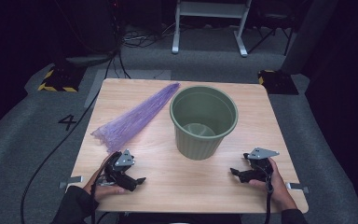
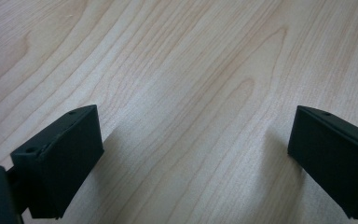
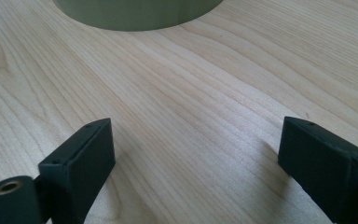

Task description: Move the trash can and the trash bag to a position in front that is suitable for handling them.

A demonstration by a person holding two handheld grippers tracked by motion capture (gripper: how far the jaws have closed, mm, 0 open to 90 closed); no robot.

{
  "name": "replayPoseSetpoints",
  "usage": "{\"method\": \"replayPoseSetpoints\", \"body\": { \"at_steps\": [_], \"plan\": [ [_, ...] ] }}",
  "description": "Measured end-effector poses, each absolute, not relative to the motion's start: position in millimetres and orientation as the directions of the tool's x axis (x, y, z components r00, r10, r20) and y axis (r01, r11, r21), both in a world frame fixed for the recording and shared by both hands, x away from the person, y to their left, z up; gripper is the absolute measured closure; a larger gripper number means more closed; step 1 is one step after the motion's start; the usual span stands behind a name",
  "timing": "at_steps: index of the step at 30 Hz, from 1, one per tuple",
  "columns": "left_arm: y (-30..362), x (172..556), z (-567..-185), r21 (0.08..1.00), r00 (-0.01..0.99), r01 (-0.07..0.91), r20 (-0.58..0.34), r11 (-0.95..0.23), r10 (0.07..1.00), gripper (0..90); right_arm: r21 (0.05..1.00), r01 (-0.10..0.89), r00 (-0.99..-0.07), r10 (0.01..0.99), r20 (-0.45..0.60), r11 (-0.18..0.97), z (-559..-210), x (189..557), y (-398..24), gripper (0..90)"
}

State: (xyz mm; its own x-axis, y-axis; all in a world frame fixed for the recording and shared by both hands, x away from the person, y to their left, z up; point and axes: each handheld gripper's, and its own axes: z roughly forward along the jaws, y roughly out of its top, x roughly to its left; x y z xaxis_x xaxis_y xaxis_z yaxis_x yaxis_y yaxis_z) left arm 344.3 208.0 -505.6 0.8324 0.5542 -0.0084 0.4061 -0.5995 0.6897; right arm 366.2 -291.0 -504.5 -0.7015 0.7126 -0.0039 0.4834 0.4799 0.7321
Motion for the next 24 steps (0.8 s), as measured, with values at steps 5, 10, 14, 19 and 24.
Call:
{"method": "replayPoseSetpoints", "body": {
  "at_steps": [5,10,14,19,24],
  "plan": [
    [208.2,343.7,-505.6,0.689,0.828,0.411,-0.009,-0.597,0.56,1.5,0.728,0.484,-0.705,0.709,-0.003,0.485,-504.7,368.2,-290.7,8.2],
    [207.9,343.5,-505.7,0.688,0.823,0.417,-0.008,-0.594,0.568,0.6,0.725,0.491,-0.698,0.716,-0.003,0.482,-504.8,370.5,-289.7,6.4],
    [207.9,342.4,-505.7,0.687,0.815,0.425,-0.008,-0.59,0.579,0.5,0.723,0.493,-0.697,0.717,-0.005,0.484,-504.9,372.7,-289.4,5.7],
    [206.6,339.9,-502.0,0.665,0.793,0.459,-0.007,-0.589,0.609,2.3,0.724,0.495,-0.694,0.72,-0.004,0.481,-504.9,372.5,-289.3,5.6],
    [216.2,334.8,-500.2,0.687,0.782,0.455,-0.003,-0.566,0.624,17.0,0.724,0.491,-0.699,0.715,-0.005,0.485,-504.9,373.9,-289.3,5.7]
  ]
}}
